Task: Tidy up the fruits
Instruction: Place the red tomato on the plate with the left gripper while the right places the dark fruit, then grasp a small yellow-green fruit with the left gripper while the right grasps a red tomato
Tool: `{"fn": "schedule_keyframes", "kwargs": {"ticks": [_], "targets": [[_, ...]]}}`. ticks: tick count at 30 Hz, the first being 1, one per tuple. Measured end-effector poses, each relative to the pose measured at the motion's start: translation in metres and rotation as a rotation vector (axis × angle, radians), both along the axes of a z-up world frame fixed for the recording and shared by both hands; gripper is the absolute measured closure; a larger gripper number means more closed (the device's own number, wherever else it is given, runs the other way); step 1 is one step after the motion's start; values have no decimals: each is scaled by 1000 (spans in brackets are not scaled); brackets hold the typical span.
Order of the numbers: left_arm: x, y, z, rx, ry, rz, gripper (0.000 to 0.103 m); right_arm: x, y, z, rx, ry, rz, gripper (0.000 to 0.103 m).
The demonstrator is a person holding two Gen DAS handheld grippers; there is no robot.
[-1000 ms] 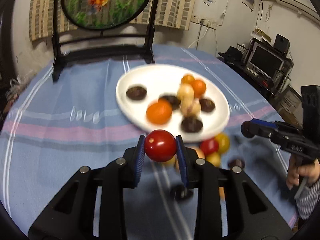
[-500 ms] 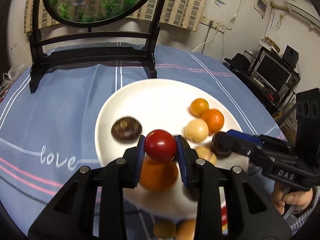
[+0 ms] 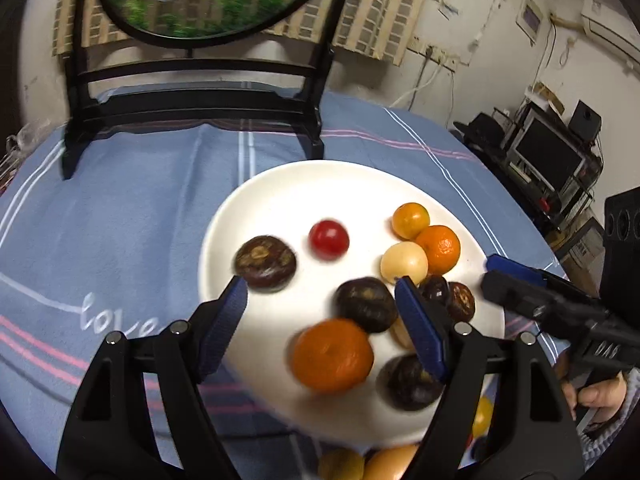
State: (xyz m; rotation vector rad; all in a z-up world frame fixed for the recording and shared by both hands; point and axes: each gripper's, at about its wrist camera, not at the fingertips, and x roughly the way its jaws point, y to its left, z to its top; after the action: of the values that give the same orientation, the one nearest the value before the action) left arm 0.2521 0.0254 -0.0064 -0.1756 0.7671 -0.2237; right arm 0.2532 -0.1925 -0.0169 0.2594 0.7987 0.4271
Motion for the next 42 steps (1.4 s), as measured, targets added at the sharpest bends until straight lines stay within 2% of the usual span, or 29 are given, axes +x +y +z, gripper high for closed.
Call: {"fn": "schedule_keyframes", "kwargs": {"ticks": [2,3,4,9,13,15,17,21,23,25,29,31,32,33,34,35,36,38,39,42], "targets": [[-16,7,-2,17,5,14,25,-15,-4,7,15,-13,-14,22],[-26,10,-4,24,11,20,25,-23,-7,9,17,-18,-23,12],[-39,14,-7,37,20,27,25,-30,-8,9,19,-24,-32,6],[-85,14,-22,98,52,33,25,-74,-21,2,63,-13,-47,6],[-95,11,-29,163,47,55,25,-93,-31,8,92,-37,-62,6],[-96,13,-30,161,51,65,25,-100,-39,10,107,-53,-85,1],[-93,15,-31,140,55,59,25,-103,-45,12,120,-60,-109,1],[-91,14,-31,57,71,6,24,-98,-48,9,137,-27,-113,1],[-86,10,-37,79,101,2,24,-99,-45,10,135,-26,-103,1],[-82,8,-41,85,110,7,13,-100,-42,11,128,-32,-97,1],[-83,19,-35,133,97,68,9,-102,-41,12,123,-41,-92,1],[-88,36,-27,209,71,179,11,-102,-41,13,122,-43,-96,1],[-90,42,-25,207,67,208,13,-103,-41,13,122,-47,-99,1],[-92,50,-22,179,65,231,13,-103,-41,13,122,-50,-99,1],[-95,57,-19,118,52,230,14,-103,-41,14,122,-52,-97,1],[-97,59,-16,75,35,211,14,-104,-40,14,124,-53,-87,1],[-99,54,-14,76,18,185,14,-104,-39,14,126,-54,-80,1],[-99,39,-16,143,1,145,15,-105,-38,14,118,-58,-76,1],[-98,28,-21,196,3,113,19,-105,-38,14,113,-59,-76,1],[-89,12,-36,252,63,51,40,-105,-37,14,112,-59,-77,1]]}}
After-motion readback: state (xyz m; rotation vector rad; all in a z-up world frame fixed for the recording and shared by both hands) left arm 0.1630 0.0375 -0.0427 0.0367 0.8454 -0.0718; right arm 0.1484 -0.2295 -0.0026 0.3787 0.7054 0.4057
